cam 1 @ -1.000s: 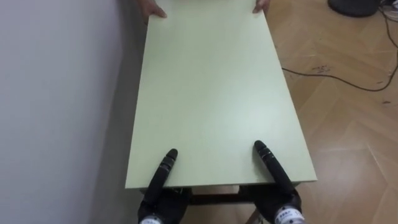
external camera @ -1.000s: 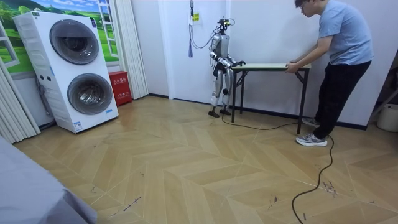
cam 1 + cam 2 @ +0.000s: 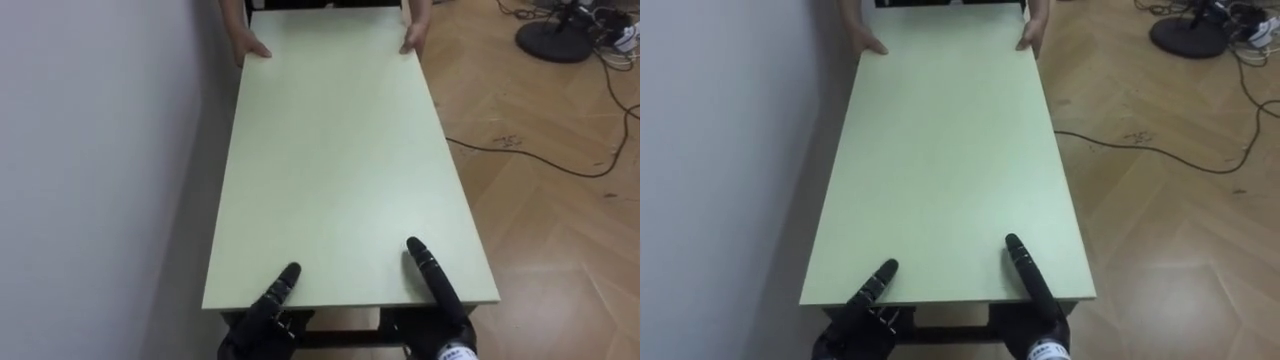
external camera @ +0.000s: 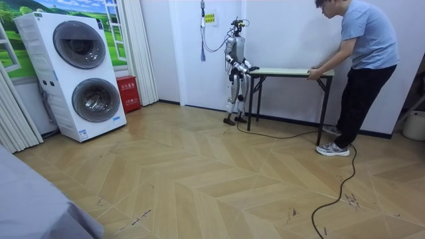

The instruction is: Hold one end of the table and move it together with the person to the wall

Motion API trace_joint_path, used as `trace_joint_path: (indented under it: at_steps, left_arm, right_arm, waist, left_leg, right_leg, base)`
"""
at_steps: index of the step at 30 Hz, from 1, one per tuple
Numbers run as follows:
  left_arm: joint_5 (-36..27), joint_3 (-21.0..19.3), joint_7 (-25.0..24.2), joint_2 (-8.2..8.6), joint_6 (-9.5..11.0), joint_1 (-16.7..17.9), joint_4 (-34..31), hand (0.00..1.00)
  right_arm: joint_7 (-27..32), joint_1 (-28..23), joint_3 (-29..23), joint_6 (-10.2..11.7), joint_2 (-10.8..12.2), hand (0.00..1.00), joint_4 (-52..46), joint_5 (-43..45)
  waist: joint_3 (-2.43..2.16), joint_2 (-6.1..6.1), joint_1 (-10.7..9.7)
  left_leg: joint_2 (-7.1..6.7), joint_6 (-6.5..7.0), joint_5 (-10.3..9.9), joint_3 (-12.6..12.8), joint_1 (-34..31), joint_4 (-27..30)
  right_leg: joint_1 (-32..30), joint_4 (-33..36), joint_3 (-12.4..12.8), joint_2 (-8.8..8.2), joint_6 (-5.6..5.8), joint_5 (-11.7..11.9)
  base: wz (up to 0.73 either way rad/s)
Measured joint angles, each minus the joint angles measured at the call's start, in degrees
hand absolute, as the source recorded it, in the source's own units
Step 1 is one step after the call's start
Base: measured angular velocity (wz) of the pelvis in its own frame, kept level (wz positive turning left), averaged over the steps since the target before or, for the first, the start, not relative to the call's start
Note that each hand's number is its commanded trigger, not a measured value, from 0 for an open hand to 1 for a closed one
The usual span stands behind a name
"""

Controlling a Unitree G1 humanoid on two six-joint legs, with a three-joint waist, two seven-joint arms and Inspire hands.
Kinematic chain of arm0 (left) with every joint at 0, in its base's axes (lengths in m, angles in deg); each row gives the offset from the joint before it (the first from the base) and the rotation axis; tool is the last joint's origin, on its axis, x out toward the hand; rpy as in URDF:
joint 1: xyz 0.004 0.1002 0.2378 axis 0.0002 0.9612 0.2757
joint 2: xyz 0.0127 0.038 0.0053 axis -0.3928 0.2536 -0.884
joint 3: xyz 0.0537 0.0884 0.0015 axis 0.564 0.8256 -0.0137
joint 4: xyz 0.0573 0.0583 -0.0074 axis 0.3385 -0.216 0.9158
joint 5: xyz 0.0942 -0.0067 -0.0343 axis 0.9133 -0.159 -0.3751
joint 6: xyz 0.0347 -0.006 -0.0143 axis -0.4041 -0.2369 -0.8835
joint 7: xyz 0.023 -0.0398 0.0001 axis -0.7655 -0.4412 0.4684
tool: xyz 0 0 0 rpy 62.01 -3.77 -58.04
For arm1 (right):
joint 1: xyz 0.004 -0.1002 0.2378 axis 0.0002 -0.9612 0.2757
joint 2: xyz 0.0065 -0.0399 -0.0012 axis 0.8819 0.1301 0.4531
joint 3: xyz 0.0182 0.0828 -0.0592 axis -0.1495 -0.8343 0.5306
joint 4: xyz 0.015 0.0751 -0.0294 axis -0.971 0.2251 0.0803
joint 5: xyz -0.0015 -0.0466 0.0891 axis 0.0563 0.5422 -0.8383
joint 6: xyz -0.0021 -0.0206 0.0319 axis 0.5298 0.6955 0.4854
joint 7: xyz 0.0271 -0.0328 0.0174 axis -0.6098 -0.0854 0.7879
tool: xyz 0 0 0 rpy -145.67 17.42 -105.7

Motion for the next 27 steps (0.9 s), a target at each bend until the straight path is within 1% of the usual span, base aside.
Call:
trace_joint_path:
  at_steps: [1, 2, 4, 5, 6, 7, 8, 10, 12, 14, 16, 20, 24, 25, 26, 27]
  left_arm:
    - [1.4, -0.4, -0.6, 0.01, 0.5, -1.0, 1.7, 0.0]
    - [1.6, -0.7, -2.0, 0.01, 1.2, -1.0, 3.2, 0.0]
    - [1.6, -1.4, -4.0, 0.01, 1.5, -0.7, 4.4, 0.0]
    - [1.6, -1.6, -5.0, 0.01, 1.8, -0.8, 5.0, 0.0]
    - [1.6, -1.7, -5.4, 0.01, 2.1, -0.8, 5.4, 0.0]
    - [1.6, -1.9, -6.1, 0.01, 2.6, -0.8, 5.9, 0.0]
    - [1.6, -2.1, -6.7, 0.01, 3.0, -0.9, 6.5, 0.0]
    - [1.6, -2.3, -7.2, 0.01, 3.5, -1.0, 6.9, 0.0]
    - [1.6, -2.3, -7.5, 0.01, 3.6, -1.2, 7.1, 0.0]
    - [1.6, -2.5, -8.2, -0.01, 4.0, -1.8, 7.8, 0.0]
    - [1.6, -2.7, -8.6, -0.04, 4.2, -2.0, 7.8, 0.0]
    - [1.7, -2.8, -9.5, -0.05, 4.3, -2.8, 8.9, 0.0]
    - [2.5, -3.2, -10.6, -0.19, 4.3, -3.2, 10.8, 0.0]
    - [4.3, -3.1, -10.0, -0.46, 4.1, -3.2, 12.5, 0.0]
    - [5.7, -3.1, -8.8, -0.86, 3.5, -3.3, 15.0, 0.0]
    - [5.9, -3.1, -8.3, -1.09, 3.2, -2.8, 16.0, 0.0]
  right_arm:
    - [-3.0, -0.1, 0.0, 0.3, -0.7, 0.0, 3.7, 1.0]
    - [-5.3, -0.9, 0.0, 0.5, -1.4, 0.0, 4.6, 1.9]
    - [-8.3, -0.6, 0.0, 0.8, -2.3, 0.0, 6.4, 2.4]
    - [-10.3, 0.0, 0.0, 0.8, -2.4, 0.0, 7.8, 2.4]
    - [-11.1, 0.2, 0.0, 0.8, -2.4, 0.0, 8.5, 2.3]
    - [-12.2, 0.6, 0.0, 0.7, -2.4, 0.0, 9.1, 2.3]
    - [-13.2, 1.2, 0.1, 0.5, -2.4, 0.0, 10.1, 2.4]
    - [-14.2, 1.7, 0.1, 0.3, -2.6, 0.0, 11.2, 2.4]
    - [-14.8, 1.7, 0.3, 0.0, -3.1, 0.0, 11.3, 2.4]
    - [-15.6, 1.7, 0.7, -0.4, -3.8, 0.0, 11.3, 2.4]
    - [-15.8, 1.7, 0.8, -0.8, -4.0, 0.0, 11.4, 2.4]
    - [-15.9, 1.7, 0.7, -1.1, -4.4, 0.0, 12.8, 2.9]
    - [-16.0, 1.6, 0.8, -1.2, -4.4, 0.0, 13.2, 4.1]
    - [-16.4, 1.6, 0.8, -1.2, -4.4, 0.0, 13.2, 4.1]
    - [-16.9, 1.6, 0.8, -1.3, -4.3, 0.0, 13.2, 4.1]
    - [-17.0, 1.6, 0.8, -1.3, -4.3, 0.0, 13.2, 4.1]
  waist:
    - [0.12, 0.07, 0.2]
    - [0.08, 0.23, 0.2]
    - [0.04, 0.45, 0.2]
    - [0.17, 0.51, 0.2]
    - [0.17, 0.46, 0.2]
    - [0.19, 0.31, 0.3]
    - [0.24, 0.25, 0.3]
    - [0.32, 0.15, 0.4]
    - [0.45, 0.07, 0.4]
    - [0.89, -0.25, 0.4]
    - [1.14, -0.54, 0.6]
    - [1.15, -0.88, 0.7]
    - [1.11, -0.95, 0.7]
    - [1.11, -0.96, 0.7]
    - [1.13, -1.01, 0.6]
    - [1.16, -1.09, 0.6]
  left_leg:
    - [-0.02, 0.26, 0.1, 0.2, 0.3, -0.3]
    - [0.04, 0.31, 0.2, 0.7, 0.6, -0.7]
    - [0.23, 0.3, 0.2, 1.7, 0.7, -1.1]
    - [0.25, 0.28, 0.2, 1.9, 0.7, -1.1]
    - [0.27, 0.26, 0.2, 2.0, 0.7, -1.1]
    - [0.34, 0.22, 0.1, 2.8, 0.7, -1.0]
    - [0.42, 0.16, 0.1, 3.1, 0.7, -1.0]
    - [0.36, -0.12, -0.1, 3.2, 0.7, -1.0]
    - [0.39, -0.12, -0.2, 3.3, 0.7, -1.0]
    - [0.36, -0.08, -0.2, 3.1, 0.7, -0.9]
    - [0.31, -0.06, -0.2, 3.1, 0.5, -0.9]
    - [0.27, 0.02, -0.2, 3.3, 0.5, -0.9]
    - [0.26, 0.19, -0.3, 3.5, 0.6, -0.9]
    - [0.27, 0.24, -0.3, 3.7, 0.6, -0.9]
    - [0.32, 0.25, -0.3, 3.9, 0.6, -0.9]
    - [0.33, 0.25, -0.3, 4.0, 0.6, -0.9]
  right_leg:
    - [0.1, 0.1, 0.4, -0.03, 0.0, 0.0]
    - [0.1, 0.1, 0.5, -0.11, 0.0, 0.0]
    - [0.2, -0.2, 0.3, -0.17, 0.01, 0.0]
    - [0.7, -0.4, 0.0, -0.22, 0.01, 0.0]
    - [0.9, -0.6, 0.0, -0.23, 0.01, 0.0]
    - [1.3, -1.2, 0.0, -0.28, -0.01, -0.1]
    - [1.3, -1.5, -0.1, -0.28, -0.01, -0.1]
    - [1.6, -2.1, -0.2, -0.3, -0.01, -0.1]
    - [1.6, -2.1, -0.2, -0.32, 0.0, -0.1]
    - [1.5, -2.1, -0.2, -0.36, 0.05, -0.1]
    - [1.3, -2.0, -0.2, -0.38, 0.06, -0.2]
    - [1.0, -1.8, -0.2, -0.48, 0.06, -0.2]
    - [1.0, -1.8, -0.2, -0.54, 0.06, -0.1]
    - [1.0, -1.8, -0.1, -0.57, 0.06, -0.2]
    - [1.0, -1.9, -0.1, -0.59, 0.06, -0.2]
    - [1.0, -1.9, -0.1, -0.6, 0.07, -0.2]
  base:
    - [-0.13]
    - [-0.2]
    - [-0.25]
    - [-0.1]
    - [0.0]
    - [-0.06]
    - [-0.09]
    - [-0.06]
    - [0.0]
    - [-0.04]
    - [-0.08]
    - [-0.04]
    - [-0.02]
    - [-0.07]
    - [-0.08]
    - [-0.06]
